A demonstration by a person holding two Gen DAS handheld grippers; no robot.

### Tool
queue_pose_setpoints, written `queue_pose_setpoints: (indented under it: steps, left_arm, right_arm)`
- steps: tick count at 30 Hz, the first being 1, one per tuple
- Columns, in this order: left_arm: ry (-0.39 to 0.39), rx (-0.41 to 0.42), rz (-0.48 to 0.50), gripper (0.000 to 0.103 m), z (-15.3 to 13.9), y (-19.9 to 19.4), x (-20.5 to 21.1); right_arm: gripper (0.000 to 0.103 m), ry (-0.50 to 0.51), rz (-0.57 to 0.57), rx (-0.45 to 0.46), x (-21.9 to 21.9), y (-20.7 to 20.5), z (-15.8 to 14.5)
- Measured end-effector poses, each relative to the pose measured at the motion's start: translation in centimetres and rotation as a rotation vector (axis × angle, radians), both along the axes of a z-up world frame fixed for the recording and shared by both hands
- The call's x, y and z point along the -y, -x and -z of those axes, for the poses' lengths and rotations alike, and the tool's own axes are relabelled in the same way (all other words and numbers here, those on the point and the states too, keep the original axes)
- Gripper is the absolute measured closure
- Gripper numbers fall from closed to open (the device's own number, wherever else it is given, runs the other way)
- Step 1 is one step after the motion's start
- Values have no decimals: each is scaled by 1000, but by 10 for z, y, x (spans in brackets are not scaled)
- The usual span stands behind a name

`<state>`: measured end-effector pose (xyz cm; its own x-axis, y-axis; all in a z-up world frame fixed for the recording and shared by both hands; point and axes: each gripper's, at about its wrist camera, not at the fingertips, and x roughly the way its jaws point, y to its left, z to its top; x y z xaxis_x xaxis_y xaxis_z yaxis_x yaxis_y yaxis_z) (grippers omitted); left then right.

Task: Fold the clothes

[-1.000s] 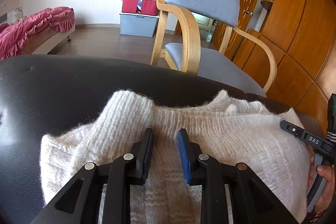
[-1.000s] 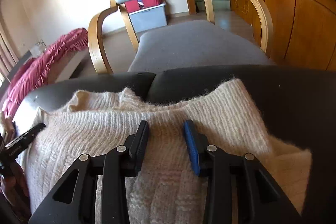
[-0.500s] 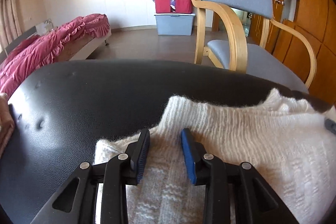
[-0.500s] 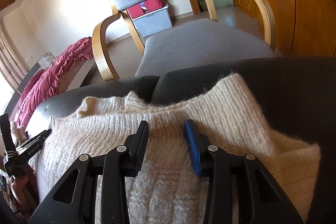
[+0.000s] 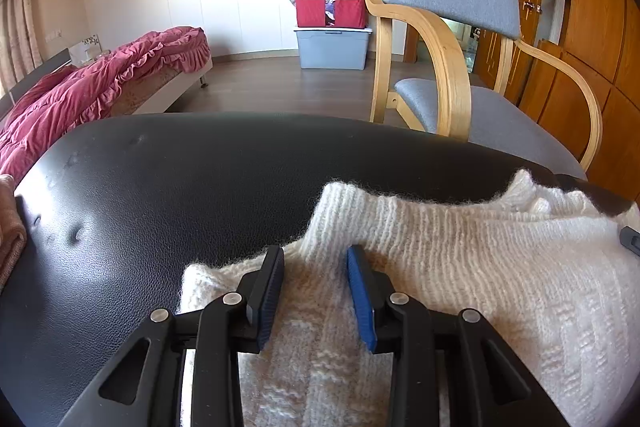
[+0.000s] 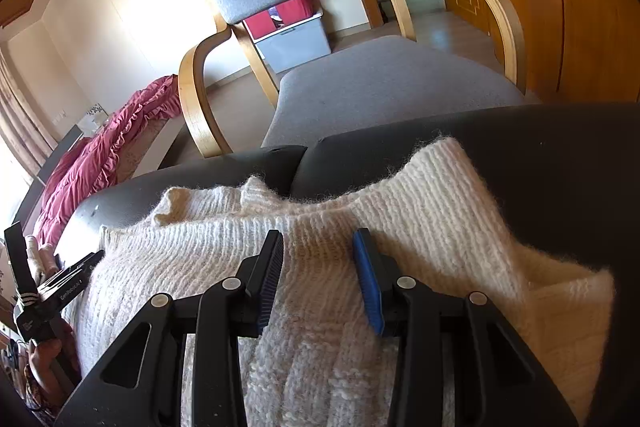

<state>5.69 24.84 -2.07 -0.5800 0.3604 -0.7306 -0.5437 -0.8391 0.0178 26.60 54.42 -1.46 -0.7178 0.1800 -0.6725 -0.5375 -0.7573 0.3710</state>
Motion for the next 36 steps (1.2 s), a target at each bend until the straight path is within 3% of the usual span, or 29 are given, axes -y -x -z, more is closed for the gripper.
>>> queue_pose_setpoints:
  steps: [36]
  left_arm:
    - [0, -5, 1, 70, 0, -1, 1]
  right_arm:
    - [64, 43, 0, -41, -5, -2, 2]
